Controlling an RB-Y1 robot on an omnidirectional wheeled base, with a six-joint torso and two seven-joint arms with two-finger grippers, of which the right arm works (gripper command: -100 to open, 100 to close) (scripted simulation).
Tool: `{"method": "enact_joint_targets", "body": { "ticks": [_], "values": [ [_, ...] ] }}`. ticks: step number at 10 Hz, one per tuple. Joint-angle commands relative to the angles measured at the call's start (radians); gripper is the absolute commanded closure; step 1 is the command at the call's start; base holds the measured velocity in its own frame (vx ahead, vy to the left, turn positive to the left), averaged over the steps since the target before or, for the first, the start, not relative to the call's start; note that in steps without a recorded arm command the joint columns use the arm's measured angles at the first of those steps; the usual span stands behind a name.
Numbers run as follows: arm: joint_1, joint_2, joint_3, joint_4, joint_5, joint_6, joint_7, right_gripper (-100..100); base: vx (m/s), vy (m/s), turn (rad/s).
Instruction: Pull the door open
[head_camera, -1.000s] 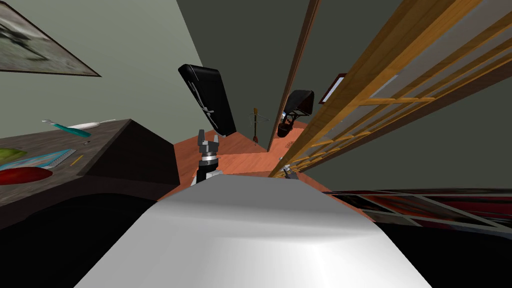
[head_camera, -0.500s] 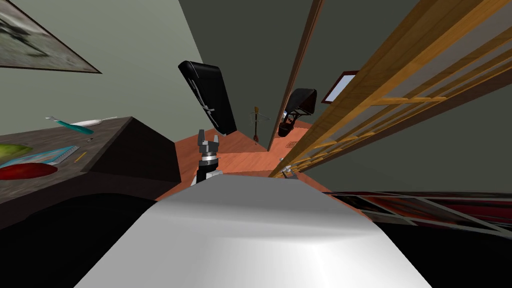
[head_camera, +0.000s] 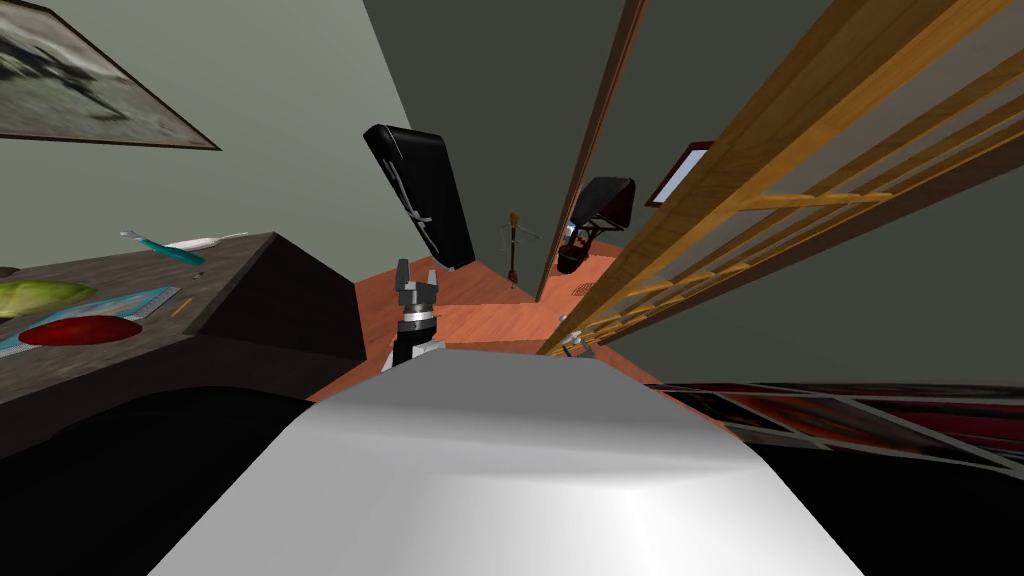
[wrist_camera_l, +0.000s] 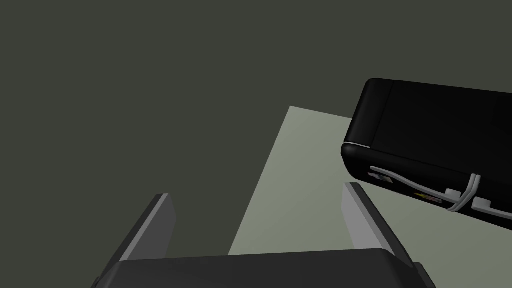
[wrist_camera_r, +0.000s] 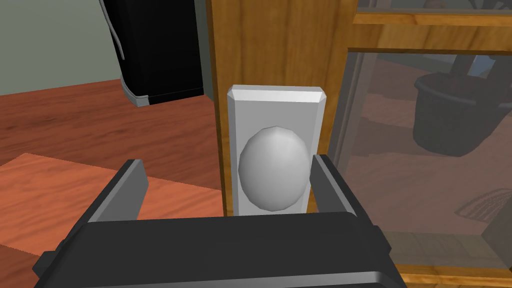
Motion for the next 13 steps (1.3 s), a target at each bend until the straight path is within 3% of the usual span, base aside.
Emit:
{"method": "enact_joint_targets", "body": {
  "ticks": [1, 6, 7, 11, 12, 13],
  "values": [
    [0.019, 0.007, 0.012, 0.005, 0.007, -0.009, 0.001, 100, -0.013, -0.005, 0.003],
    [0.019, 0.007, 0.012, 0.005, 0.007, -0.009, 0.001, 100, 0.005, 0.004, -0.008],
    [-0.001, 0.000, 0.008, 0.028, 0.007, -0.035, -0.005, 100, 0.073, 0.063, -0.156],
    [0.010, -0.004, 0.026, 0.039, 0.025, -0.070, -0.008, 100, 0.055, 0.062, -0.185],
    [0.011, -0.003, 0.024, 0.062, 0.021, -0.087, -0.009, -100, -0.006, 0.022, -0.136],
    [0.011, -0.001, 0.027, 0.091, 0.021, -0.112, -0.011, -100, -0.010, -0.003, -0.141]
  ]
}}
